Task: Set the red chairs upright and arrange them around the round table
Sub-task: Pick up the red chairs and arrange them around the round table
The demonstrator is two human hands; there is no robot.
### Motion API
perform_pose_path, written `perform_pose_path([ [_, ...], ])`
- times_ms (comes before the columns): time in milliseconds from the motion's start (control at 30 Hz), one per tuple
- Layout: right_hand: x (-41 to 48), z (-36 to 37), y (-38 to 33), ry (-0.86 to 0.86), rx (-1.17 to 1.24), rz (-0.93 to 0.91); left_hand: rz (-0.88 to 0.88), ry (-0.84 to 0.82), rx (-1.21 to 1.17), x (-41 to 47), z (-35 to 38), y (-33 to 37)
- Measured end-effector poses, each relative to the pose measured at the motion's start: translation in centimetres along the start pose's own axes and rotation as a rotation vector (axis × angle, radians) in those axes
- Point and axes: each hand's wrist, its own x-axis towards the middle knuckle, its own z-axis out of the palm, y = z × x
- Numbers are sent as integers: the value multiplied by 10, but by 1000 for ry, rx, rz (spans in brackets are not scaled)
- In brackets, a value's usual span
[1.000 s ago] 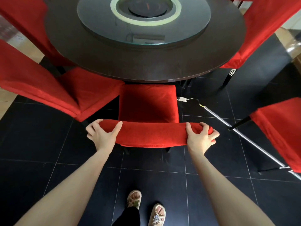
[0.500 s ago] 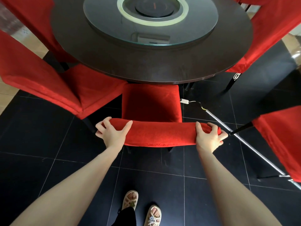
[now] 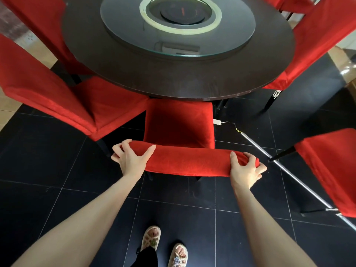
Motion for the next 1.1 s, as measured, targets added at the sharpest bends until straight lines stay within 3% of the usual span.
perform_pose_path([
  [1100,50,2,-14,-43,54,-30,-45,76,-74,15,32,29],
])
